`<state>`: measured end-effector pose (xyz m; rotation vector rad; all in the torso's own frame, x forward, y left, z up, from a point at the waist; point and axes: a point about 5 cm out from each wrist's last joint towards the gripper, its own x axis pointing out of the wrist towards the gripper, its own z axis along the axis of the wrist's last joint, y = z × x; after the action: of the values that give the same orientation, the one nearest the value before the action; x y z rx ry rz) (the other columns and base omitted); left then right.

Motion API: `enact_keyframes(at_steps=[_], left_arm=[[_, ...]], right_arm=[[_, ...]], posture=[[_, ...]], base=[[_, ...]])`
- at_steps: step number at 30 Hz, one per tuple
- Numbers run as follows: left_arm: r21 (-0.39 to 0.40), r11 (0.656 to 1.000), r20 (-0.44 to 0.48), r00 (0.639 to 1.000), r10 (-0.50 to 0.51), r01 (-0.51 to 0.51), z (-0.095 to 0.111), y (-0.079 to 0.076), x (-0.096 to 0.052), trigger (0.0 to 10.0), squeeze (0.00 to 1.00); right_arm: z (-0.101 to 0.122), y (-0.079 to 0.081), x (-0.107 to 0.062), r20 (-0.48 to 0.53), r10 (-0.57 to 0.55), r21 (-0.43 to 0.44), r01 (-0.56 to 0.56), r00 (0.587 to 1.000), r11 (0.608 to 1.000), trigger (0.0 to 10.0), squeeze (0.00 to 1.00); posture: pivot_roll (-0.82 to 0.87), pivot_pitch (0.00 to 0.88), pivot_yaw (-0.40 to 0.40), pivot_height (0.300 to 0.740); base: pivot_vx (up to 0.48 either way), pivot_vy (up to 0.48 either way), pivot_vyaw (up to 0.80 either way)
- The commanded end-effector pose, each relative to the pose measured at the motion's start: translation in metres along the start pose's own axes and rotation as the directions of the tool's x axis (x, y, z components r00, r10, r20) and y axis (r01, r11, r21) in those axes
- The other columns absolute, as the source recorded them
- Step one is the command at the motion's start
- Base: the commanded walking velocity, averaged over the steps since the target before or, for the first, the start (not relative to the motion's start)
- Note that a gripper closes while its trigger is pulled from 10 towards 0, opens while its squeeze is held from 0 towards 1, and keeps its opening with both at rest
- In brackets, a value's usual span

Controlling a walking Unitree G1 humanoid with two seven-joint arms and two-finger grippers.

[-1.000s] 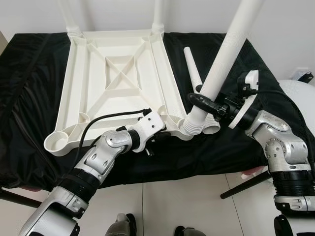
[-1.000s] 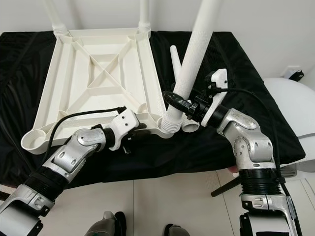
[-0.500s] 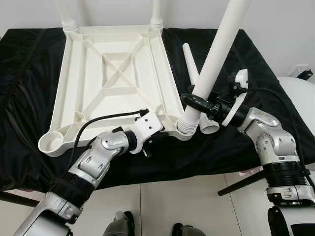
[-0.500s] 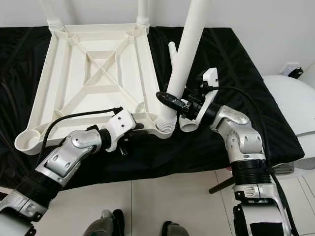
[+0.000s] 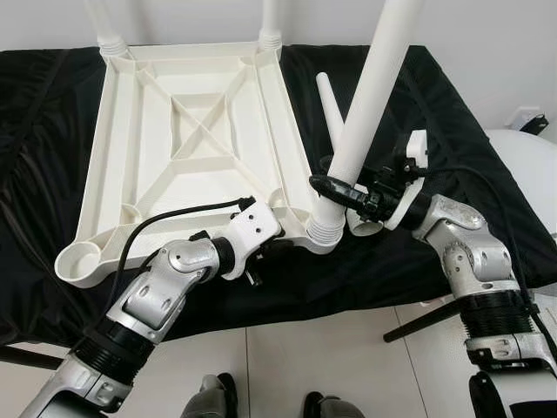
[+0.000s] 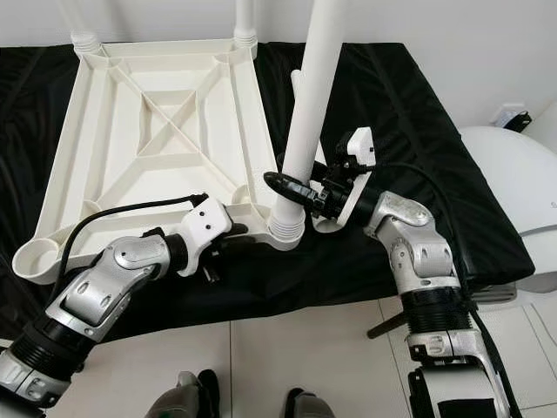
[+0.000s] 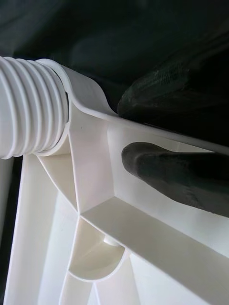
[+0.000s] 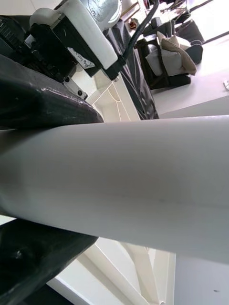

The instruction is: Building children table

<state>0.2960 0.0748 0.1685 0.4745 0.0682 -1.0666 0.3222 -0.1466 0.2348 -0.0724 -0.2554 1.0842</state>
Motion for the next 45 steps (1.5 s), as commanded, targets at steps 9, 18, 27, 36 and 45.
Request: enact_keyframes(at_steps=[9, 18, 27, 36, 45], left_arm=[[-0.006, 0.981, -0.038, 0.980, -0.193, 0.193, -0.005, -0.022, -0.001, 10.0, 0.00], [-0.027, 0.983, -0.049, 0.982, -0.182, 0.180, -0.004, -0.024, -0.012, 10.0, 0.00], [-0.014, 0.988, -0.042, 0.988, -0.152, 0.151, 0.000, -0.018, -0.008, 10.0, 0.00], [-0.023, 0.993, -0.036, 0.992, -0.121, 0.120, 0.005, -0.017, -0.004, 10.0, 0.00], [-0.025, 0.993, -0.030, 0.993, -0.113, 0.112, 0.007, -0.017, -0.004, 10.0, 0.00]], right_arm=[[-0.012, 0.014, -0.004, -0.058, 0.063, -0.008, -0.064, 0.996, 0.998, 10.0, 0.00], [-0.012, 0.023, -0.008, -0.061, 0.077, -0.017, -0.078, 0.995, 0.997, 10.0, 0.00], [-0.018, 0.028, -0.012, -0.078, 0.077, 0.000, -0.077, 0.994, 0.997, 10.0, 0.00], [-0.032, 0.032, -0.015, -0.096, 0.045, 0.036, -0.041, 0.994, 0.998, 10.0, 0.00], [-0.048, 0.035, -0.018, -0.119, 0.015, 0.079, -0.006, 0.993, 0.997, 10.0, 0.00]], posture=[[-0.05, 0.237, 0.011, 0.740], [-0.05, 0.246, 0.011, 0.740], [-0.06, 0.248, 0.011, 0.740], [-0.06, 0.252, 0.008, 0.740], [-0.05, 0.252, 0.008, 0.740]], base=[[0.000, 0.000, 0.00], [0.000, 0.000, 0.00], [0.000, 0.000, 0.00], [0.000, 0.000, 0.00], [0.000, 0.000, 0.00]])
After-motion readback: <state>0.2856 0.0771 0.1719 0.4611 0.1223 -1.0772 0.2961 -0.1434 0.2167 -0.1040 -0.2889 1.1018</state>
